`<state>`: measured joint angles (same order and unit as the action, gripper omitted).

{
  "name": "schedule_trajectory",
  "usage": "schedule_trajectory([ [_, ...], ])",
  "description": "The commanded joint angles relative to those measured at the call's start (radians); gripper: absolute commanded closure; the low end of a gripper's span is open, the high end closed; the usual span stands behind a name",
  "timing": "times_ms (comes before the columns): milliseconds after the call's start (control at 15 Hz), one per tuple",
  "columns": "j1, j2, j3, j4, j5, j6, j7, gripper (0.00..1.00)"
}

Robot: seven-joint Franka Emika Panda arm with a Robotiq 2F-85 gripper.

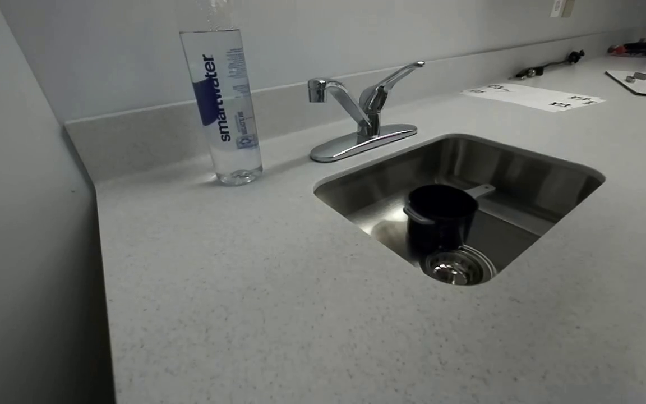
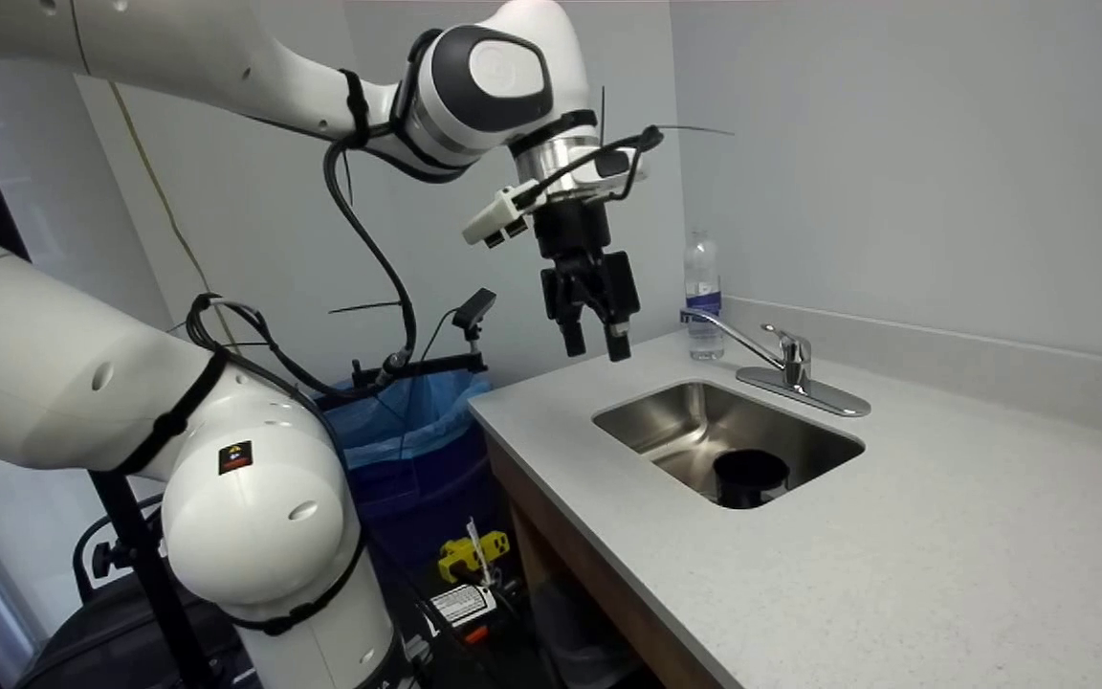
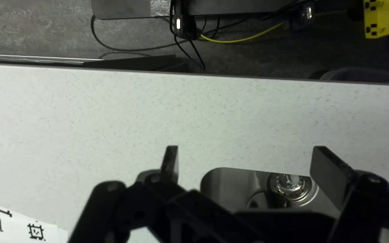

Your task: Open the tap, turn it to the right then close it

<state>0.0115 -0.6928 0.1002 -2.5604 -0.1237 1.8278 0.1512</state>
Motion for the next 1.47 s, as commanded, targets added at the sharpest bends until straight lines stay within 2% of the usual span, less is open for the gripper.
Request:
schedule_trajectory([
  [0, -0.055, 0.069, -0.111, -0.007, -0.04, 0.101, -0.089, 0.0],
  [67, -0.033, 0.032, -0.073, -0.014, -0.02, 0.057, -0.048, 0.0],
  [267, -0.058, 0.071, -0.114, -0.013, -0.023, 0.095, -0.08, 0.0],
  [667, -0.054, 0.077, -0.103, -0.015, -0.024, 0.108, -0.074, 0.0],
  [933, -0.04, 0.145, -0.095, 0.027, -0.001, 0.131, -0.07, 0.0],
  [1400, -0.017, 0.366, -0.036, 0.183, 0.057, 0.292, -0.002, 0.0],
])
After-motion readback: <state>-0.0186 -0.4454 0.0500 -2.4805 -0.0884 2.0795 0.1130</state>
